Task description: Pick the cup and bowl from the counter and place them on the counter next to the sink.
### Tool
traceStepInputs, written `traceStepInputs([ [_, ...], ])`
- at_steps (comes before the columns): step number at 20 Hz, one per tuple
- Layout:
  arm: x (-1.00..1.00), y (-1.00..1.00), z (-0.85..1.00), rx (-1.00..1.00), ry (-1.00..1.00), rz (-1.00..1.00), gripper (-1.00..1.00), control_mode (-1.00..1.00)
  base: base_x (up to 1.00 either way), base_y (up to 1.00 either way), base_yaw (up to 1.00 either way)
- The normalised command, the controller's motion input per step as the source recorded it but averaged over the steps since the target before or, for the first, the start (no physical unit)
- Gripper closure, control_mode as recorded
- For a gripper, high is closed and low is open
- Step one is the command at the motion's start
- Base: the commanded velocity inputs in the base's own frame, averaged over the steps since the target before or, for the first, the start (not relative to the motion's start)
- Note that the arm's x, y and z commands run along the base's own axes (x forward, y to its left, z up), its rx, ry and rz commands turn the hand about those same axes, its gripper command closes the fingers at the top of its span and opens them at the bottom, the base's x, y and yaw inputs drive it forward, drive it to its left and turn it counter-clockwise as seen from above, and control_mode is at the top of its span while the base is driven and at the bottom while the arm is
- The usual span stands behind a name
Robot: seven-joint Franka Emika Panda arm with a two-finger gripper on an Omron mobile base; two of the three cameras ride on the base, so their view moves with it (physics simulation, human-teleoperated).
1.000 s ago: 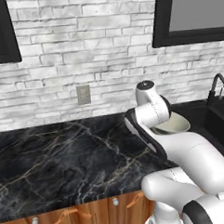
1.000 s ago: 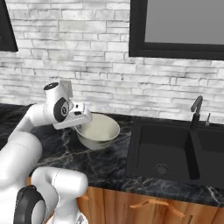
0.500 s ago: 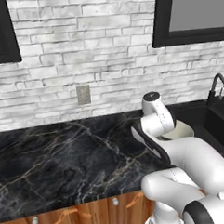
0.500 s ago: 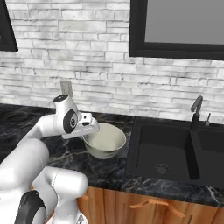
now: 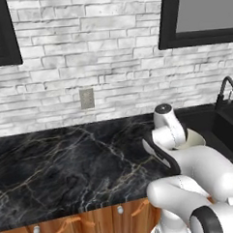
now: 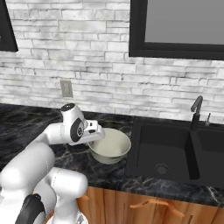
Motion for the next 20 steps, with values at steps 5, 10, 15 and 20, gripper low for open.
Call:
traceStepInputs([
  [5,0.12,-0.11,-0.33,-0.03,0.00,0.00,1.00,-1.00,0.00,0.00,0.00],
  [10,0.03,-0.06,-0.17,-0.03,0.00,0.00,1.00,-1.00,0.00,0.00,0.00],
  [15,0.00,0.00,0.00,0.00,0.00,0.00,1.00,-1.00,0.00,0.00,0.00],
  [20,0.00,0.00,0.00,0.00,0.00,0.00,-1.00,-1.00,0.00,0.00,0.00],
])
